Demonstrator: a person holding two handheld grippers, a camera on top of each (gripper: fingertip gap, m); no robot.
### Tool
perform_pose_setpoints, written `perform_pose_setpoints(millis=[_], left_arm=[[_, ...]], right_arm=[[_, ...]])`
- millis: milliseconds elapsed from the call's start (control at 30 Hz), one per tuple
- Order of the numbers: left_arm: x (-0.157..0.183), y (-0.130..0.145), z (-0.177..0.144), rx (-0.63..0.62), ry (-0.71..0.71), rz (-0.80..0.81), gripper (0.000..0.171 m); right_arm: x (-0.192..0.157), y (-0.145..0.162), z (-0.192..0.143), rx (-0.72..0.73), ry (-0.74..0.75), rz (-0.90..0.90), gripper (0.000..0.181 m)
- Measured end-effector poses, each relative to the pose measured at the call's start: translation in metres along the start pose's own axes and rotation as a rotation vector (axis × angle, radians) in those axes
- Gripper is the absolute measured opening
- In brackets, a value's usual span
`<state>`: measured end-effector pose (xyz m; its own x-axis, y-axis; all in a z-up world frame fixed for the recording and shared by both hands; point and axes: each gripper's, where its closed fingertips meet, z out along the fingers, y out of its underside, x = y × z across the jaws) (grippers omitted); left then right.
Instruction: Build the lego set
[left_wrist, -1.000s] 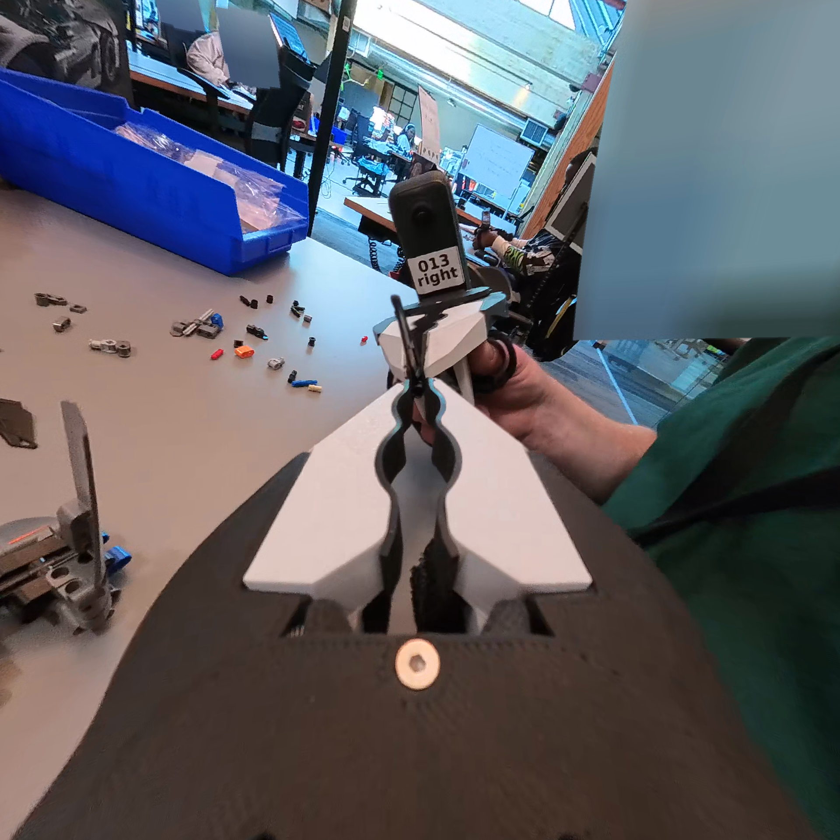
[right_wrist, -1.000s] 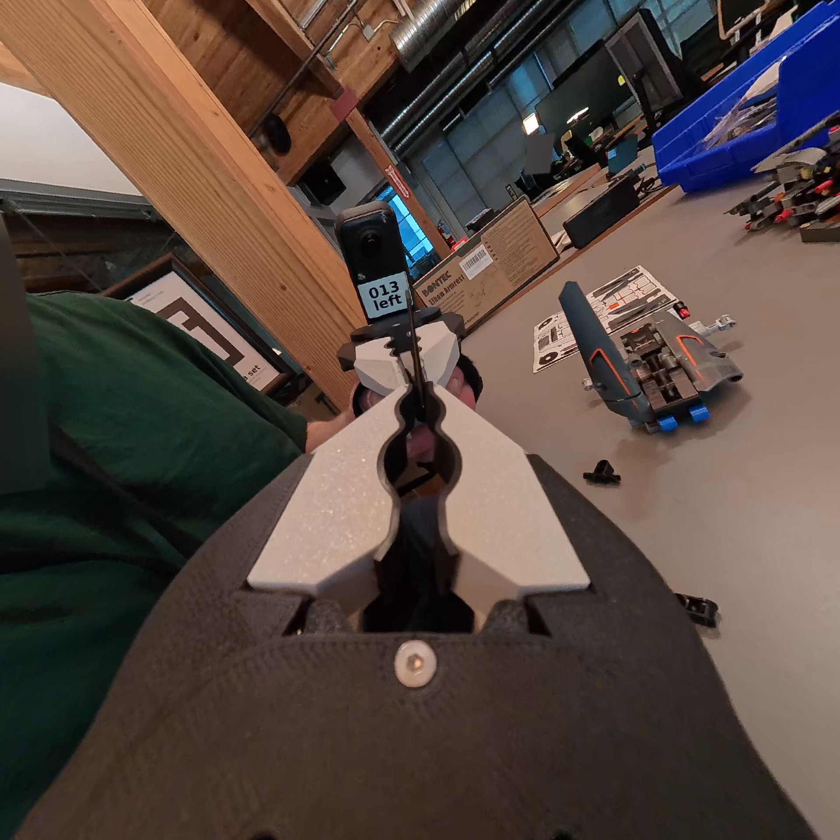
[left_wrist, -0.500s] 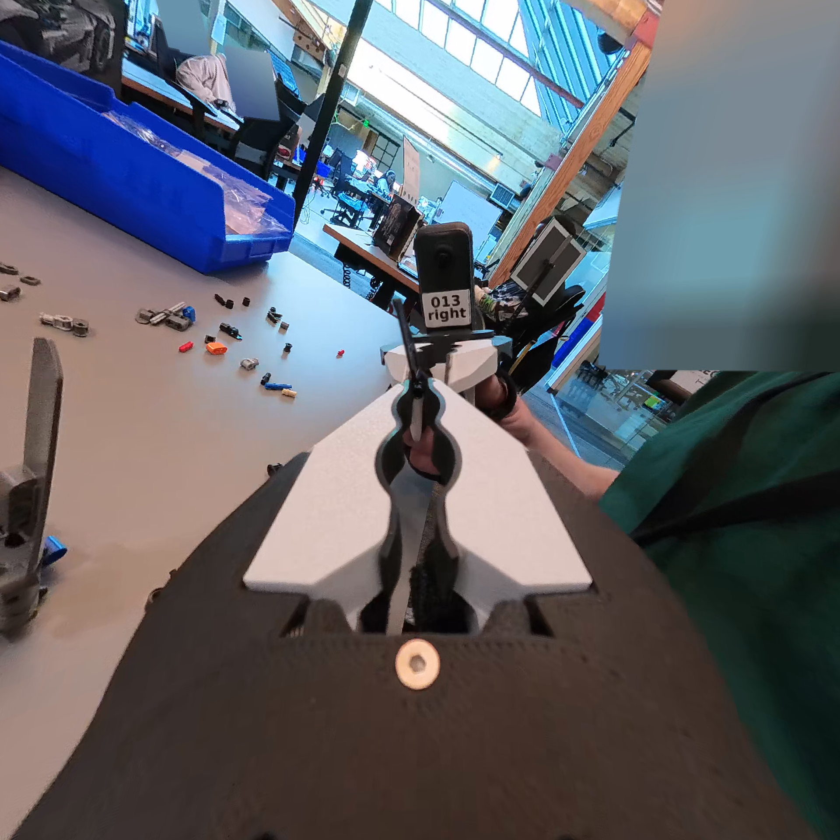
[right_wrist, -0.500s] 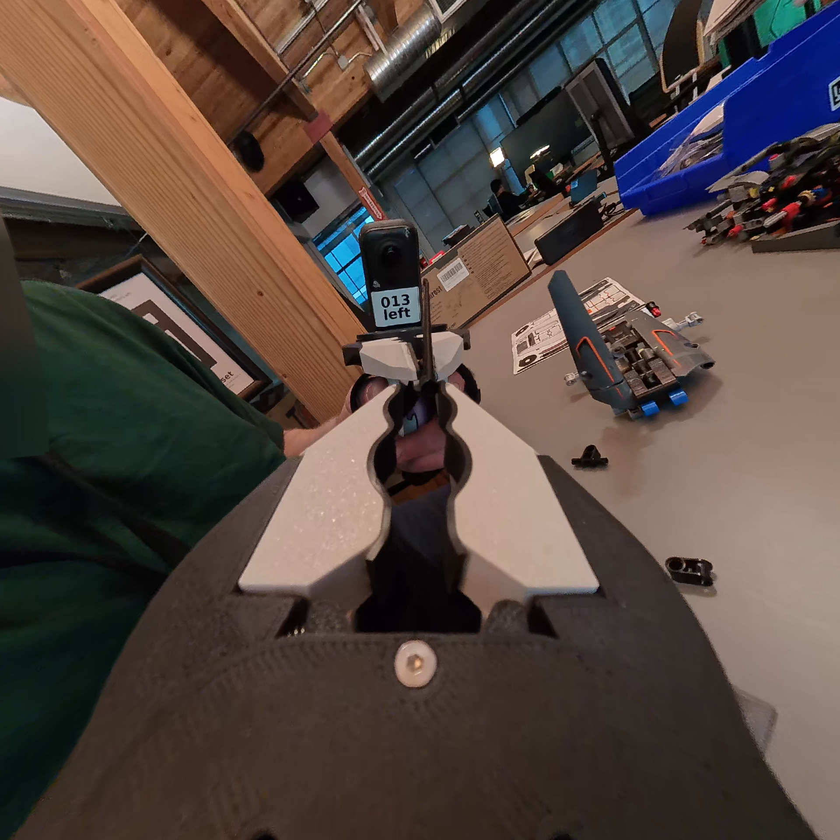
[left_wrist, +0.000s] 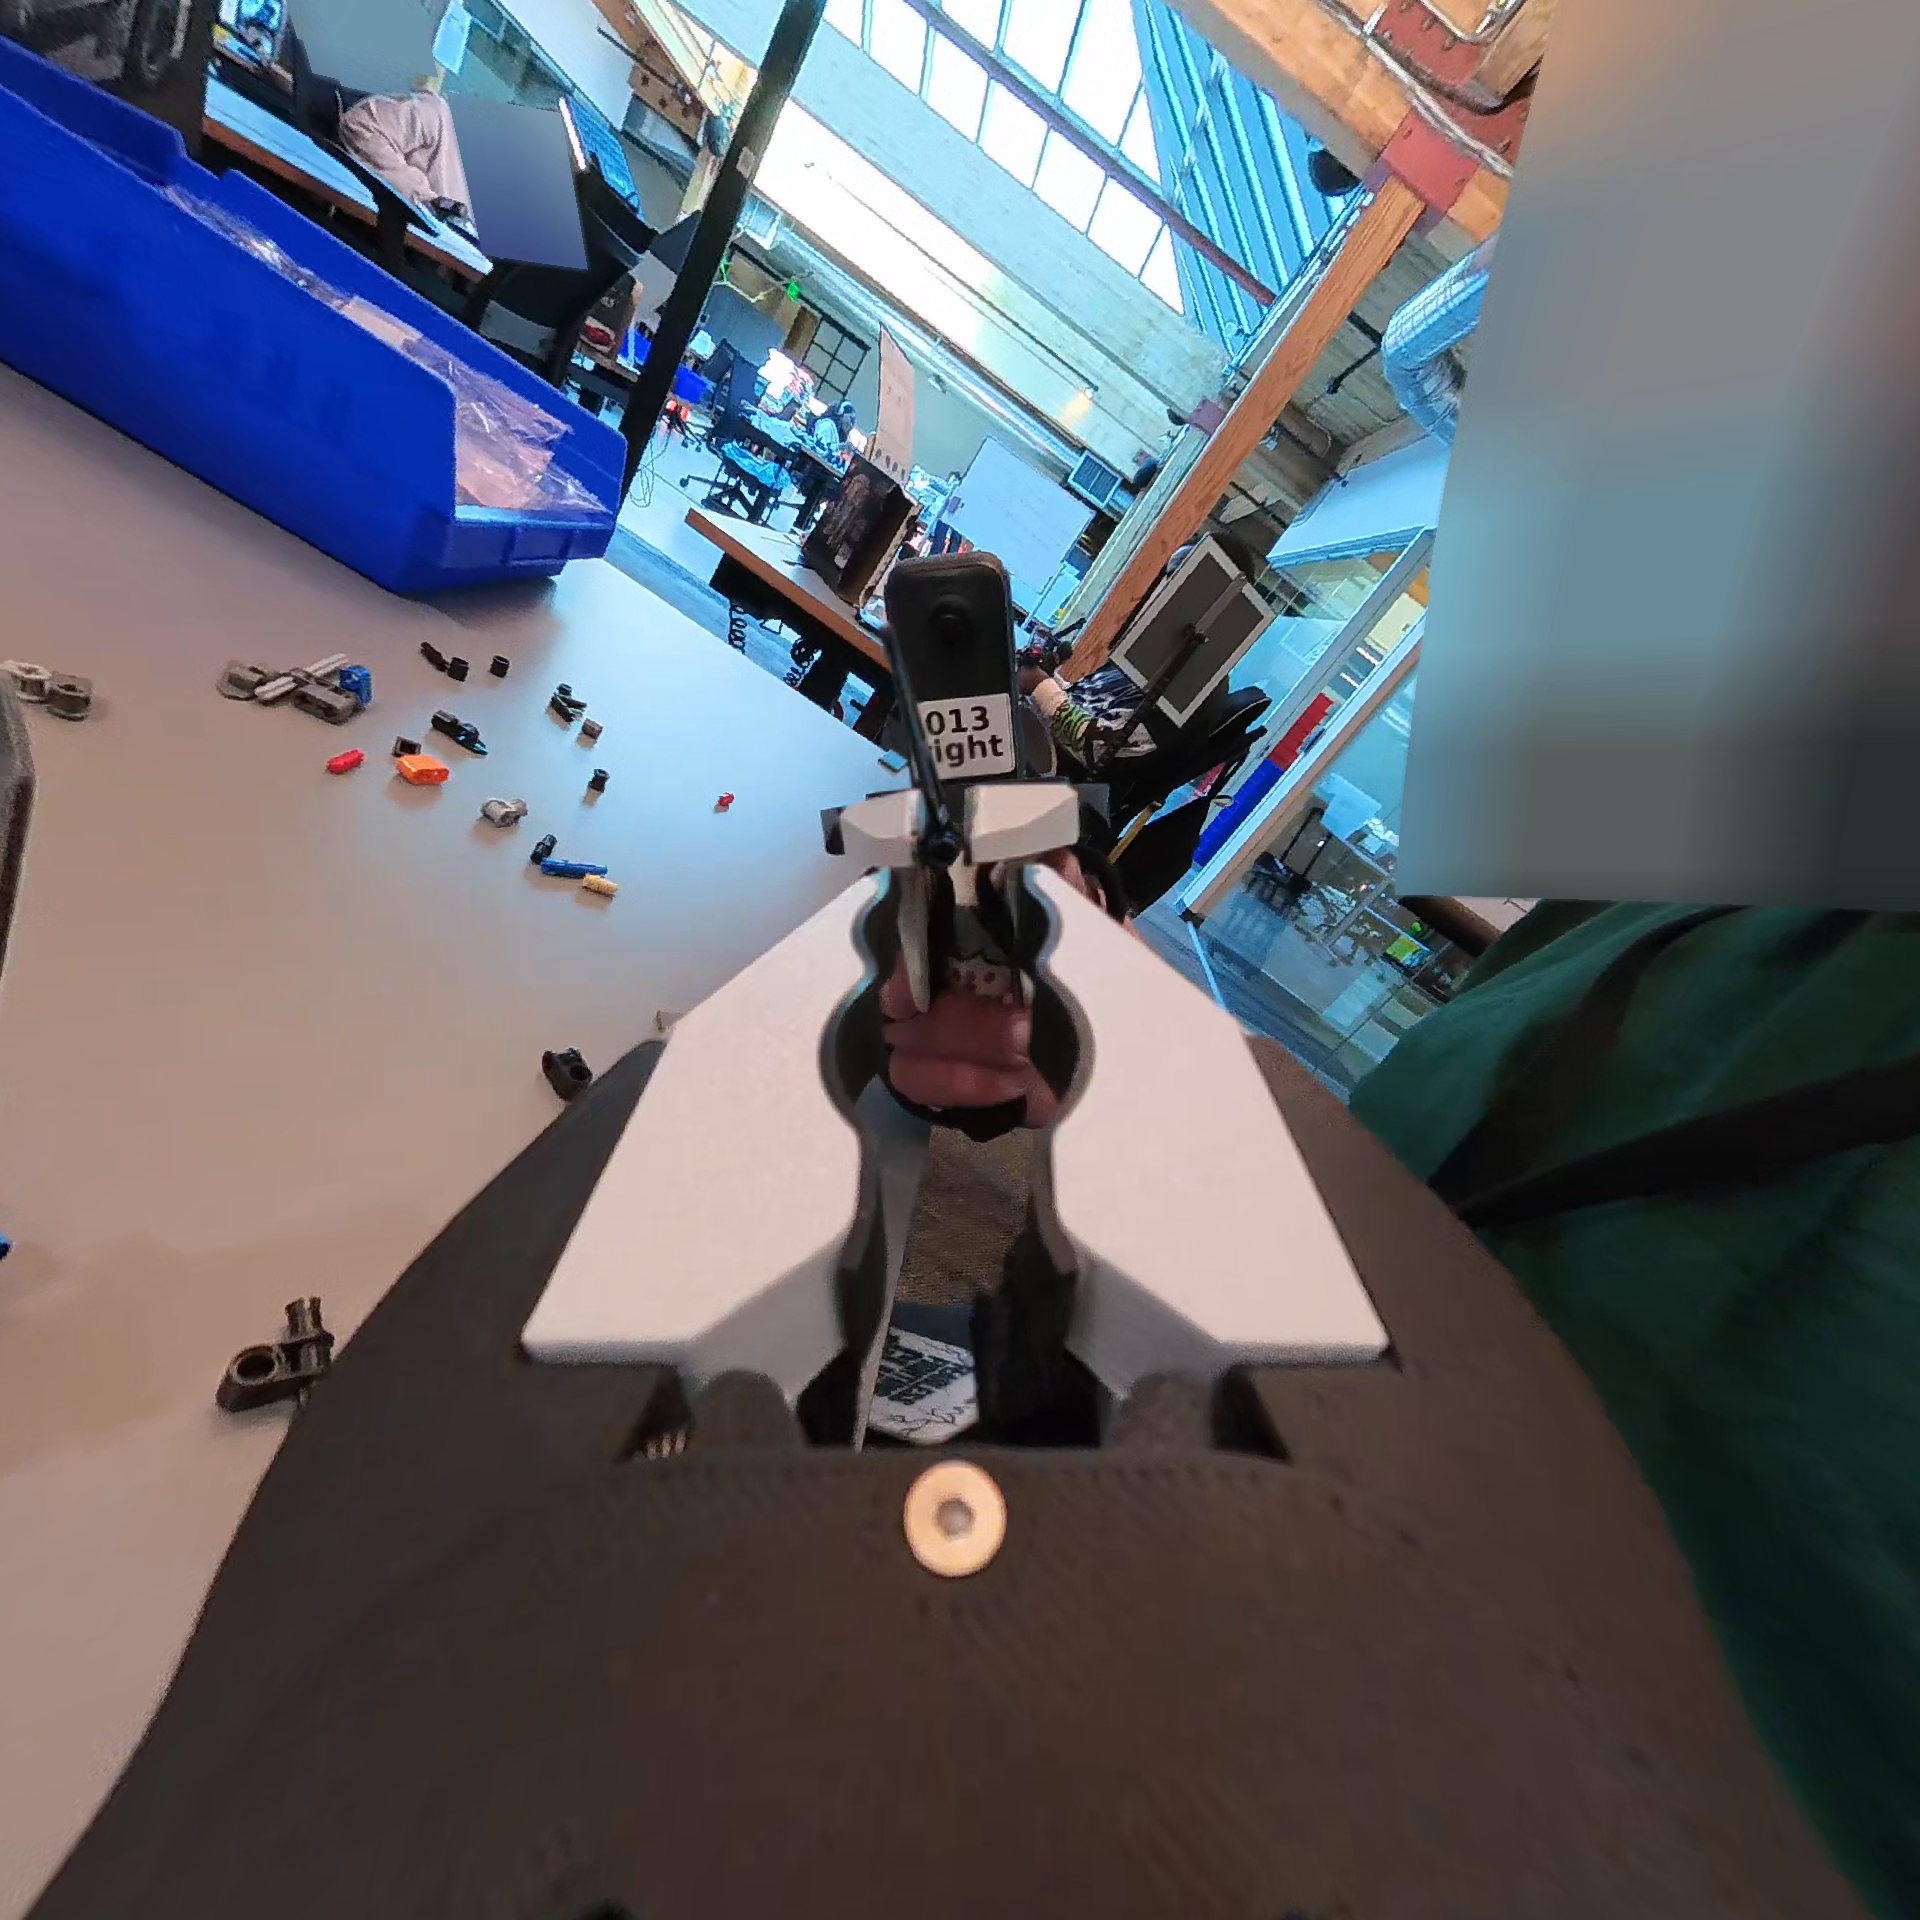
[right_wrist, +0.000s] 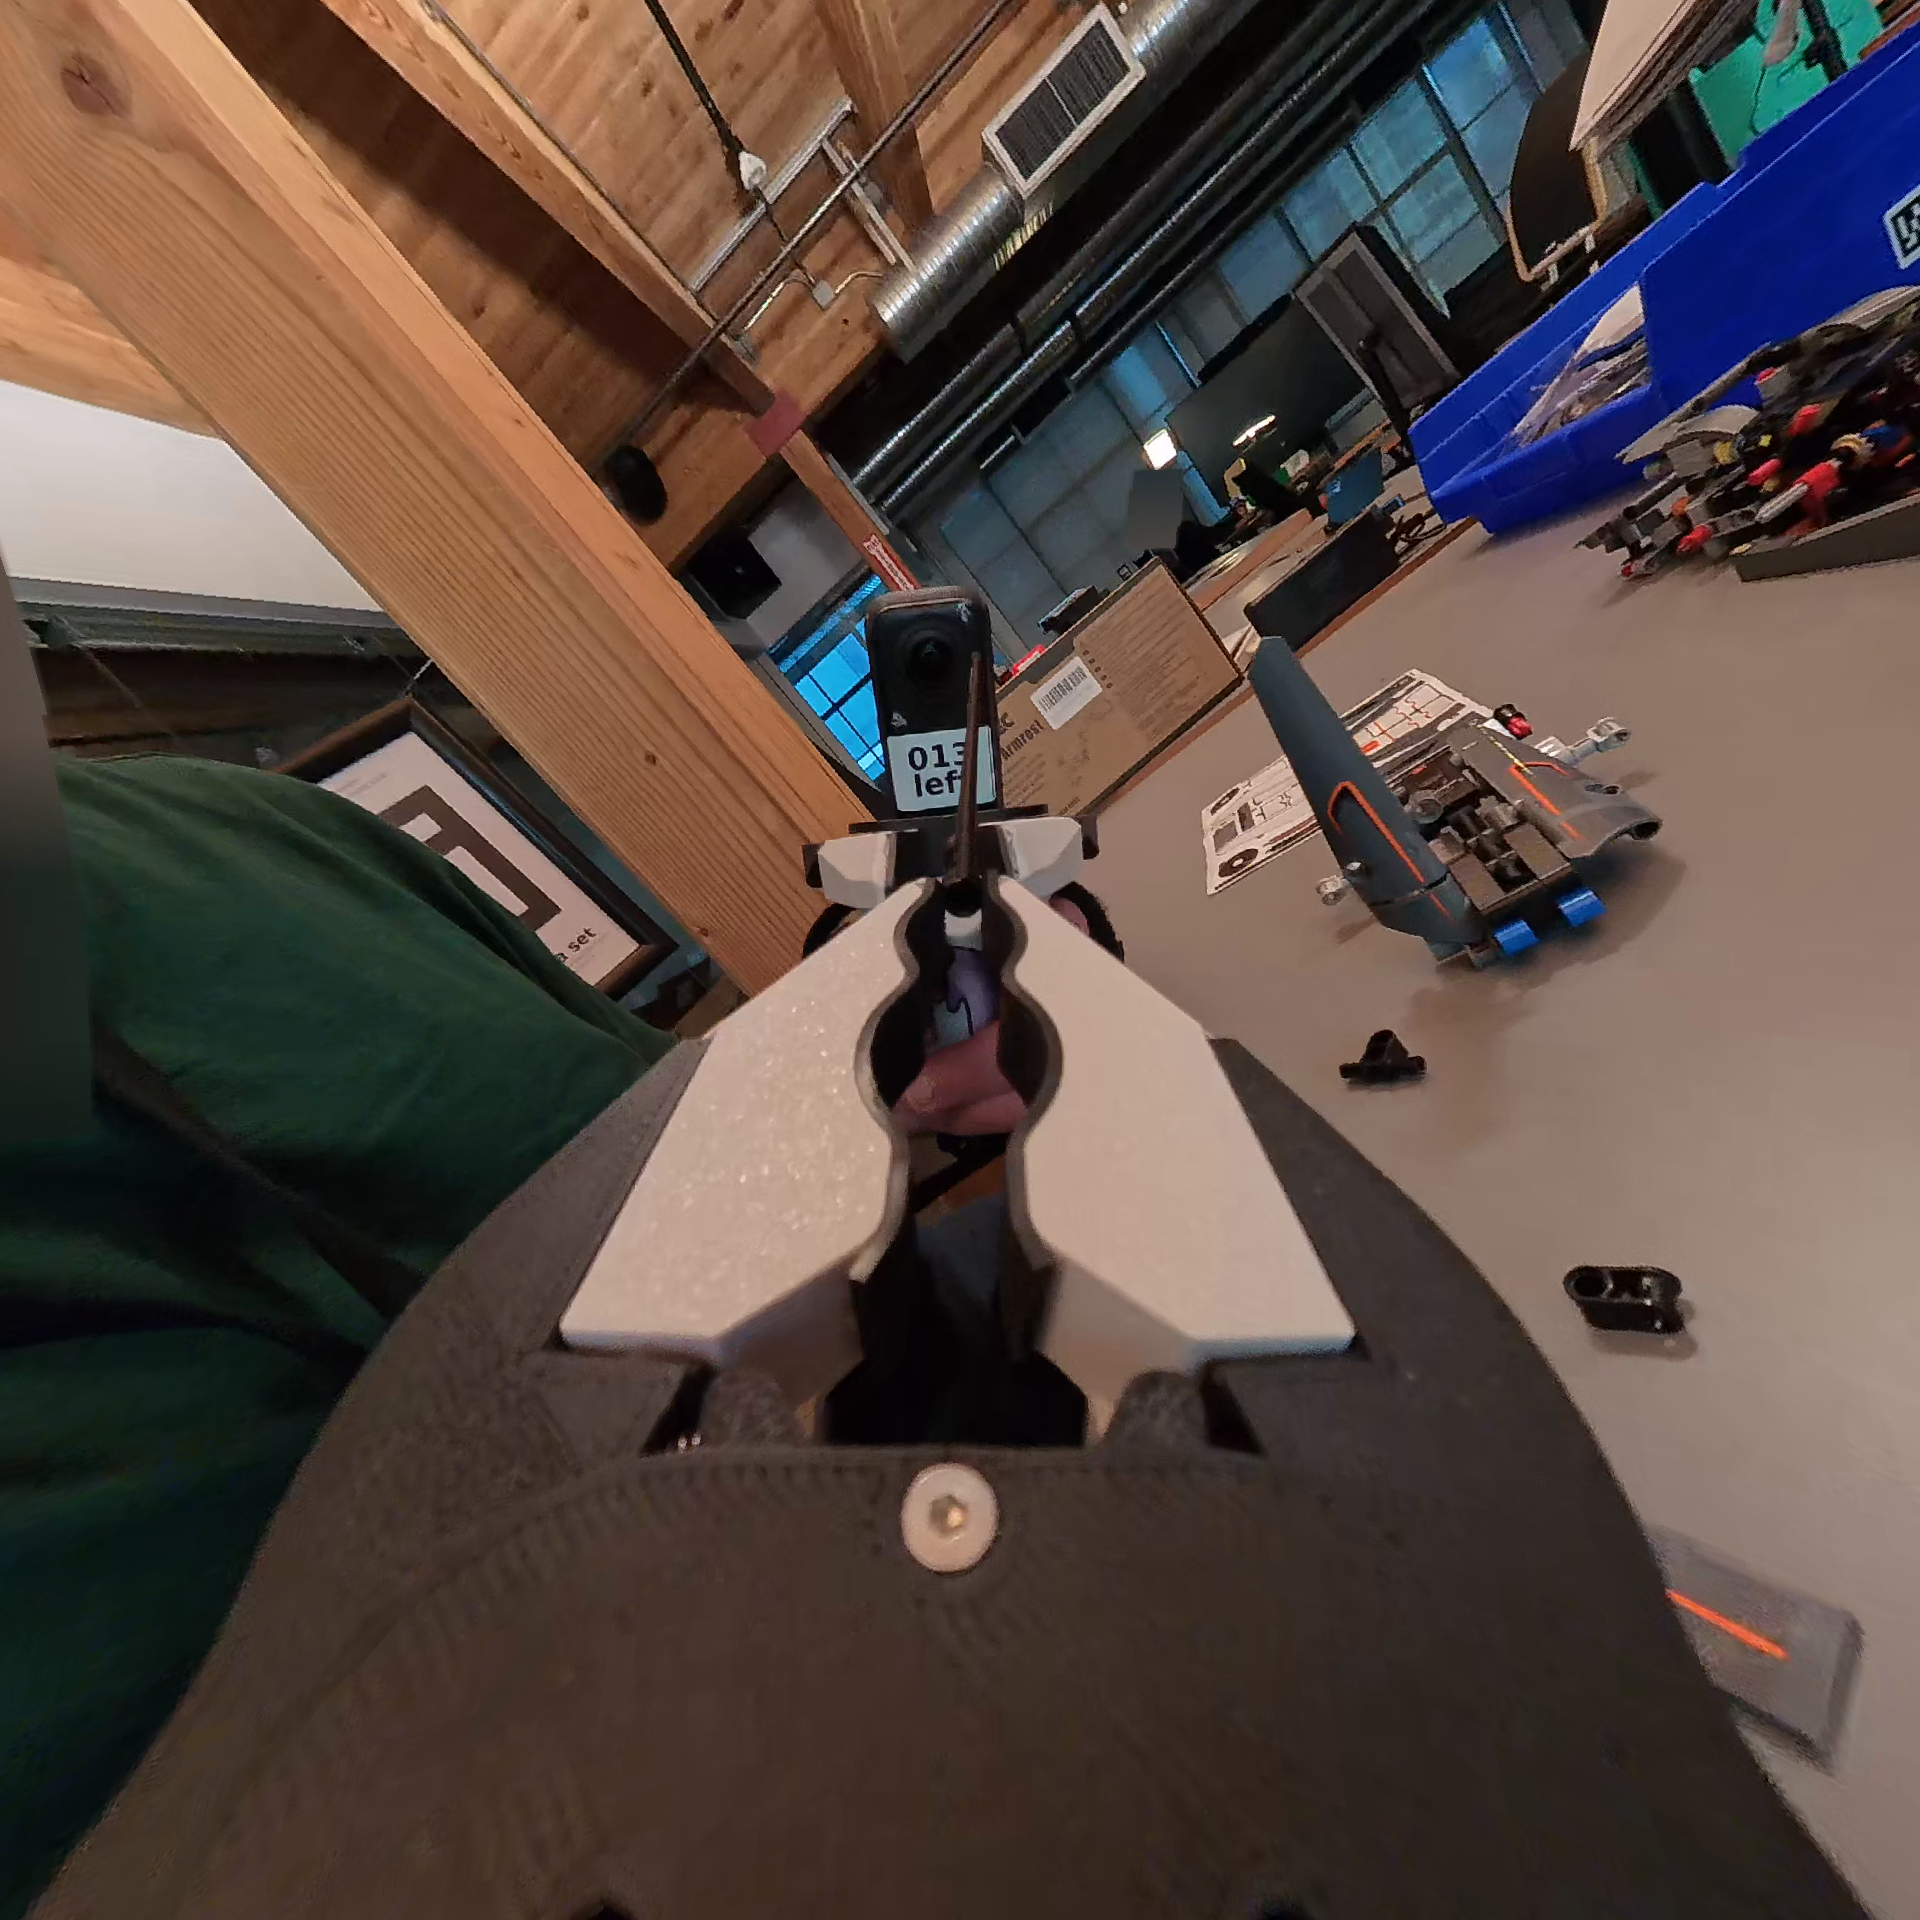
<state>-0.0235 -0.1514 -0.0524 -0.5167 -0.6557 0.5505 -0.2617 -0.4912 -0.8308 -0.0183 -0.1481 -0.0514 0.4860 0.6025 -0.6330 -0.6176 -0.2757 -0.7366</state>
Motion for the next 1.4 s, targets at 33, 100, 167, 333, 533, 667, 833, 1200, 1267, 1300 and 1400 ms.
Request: perform_pose_setpoints(millis=[33,100,167,333,533,667,833,1200,1267,1300,1400], left_arm=[[-0.001,0.001,0.000,-0.001,-0.003,-0.005,0.021],[-0.001,0.001,0.000,0.001,-0.002,-0.014,0.022],[0.001,0.002,0.000,-0.001,0.009,-0.024,0.020],[-0.001,0.005,0.001,-0.009,0.008,-0.033,0.003],[-0.004,0.008,0.002,-0.013,-0.005,-0.041,0.003],[-0.005,0.009,0.003,-0.008,0.000,-0.062,0.003],[-0.004,0.008,0.005,-0.013,-0.005,-0.042,0.004],[-0.012,0.016,-0.004,-0.047,-0.082,-0.003,0.016],[-0.011,0.017,-0.003,-0.043,-0.079,-0.012,0.017],[-0.010,0.018,-0.001,-0.049,-0.068,-0.015,0.017],[-0.002,0.025,0.006,-0.084,-0.028,-0.007,0.017]], right_arm=[[0.000,0.000,0.000,-0.001,0.002,-0.002,0.004],[-0.001,0.002,0.000,-0.010,-0.003,-0.007,0.004],[-0.002,0.005,0.001,-0.026,0.001,-0.021,0.004],[0.000,0.012,0.002,-0.059,0.010,-0.042,0.004],[0.003,0.013,-0.001,-0.054,0.007,-0.027,0.004],[0.004,0.013,-0.002,-0.054,0.011,-0.029,0.004],[0.003,0.012,-0.003,-0.046,0.004,-0.025,0.005],[0.014,-0.015,-0.034,0.068,0.049,-0.014,0.004],[0.009,-0.010,-0.030,0.031,0.014,-0.019,0.004],[0.002,-0.002,-0.025,-0.013,-0.014,-0.038,0.004],[-0.012,0.021,-0.015,-0.150,-0.066,-0.107,0.005]])
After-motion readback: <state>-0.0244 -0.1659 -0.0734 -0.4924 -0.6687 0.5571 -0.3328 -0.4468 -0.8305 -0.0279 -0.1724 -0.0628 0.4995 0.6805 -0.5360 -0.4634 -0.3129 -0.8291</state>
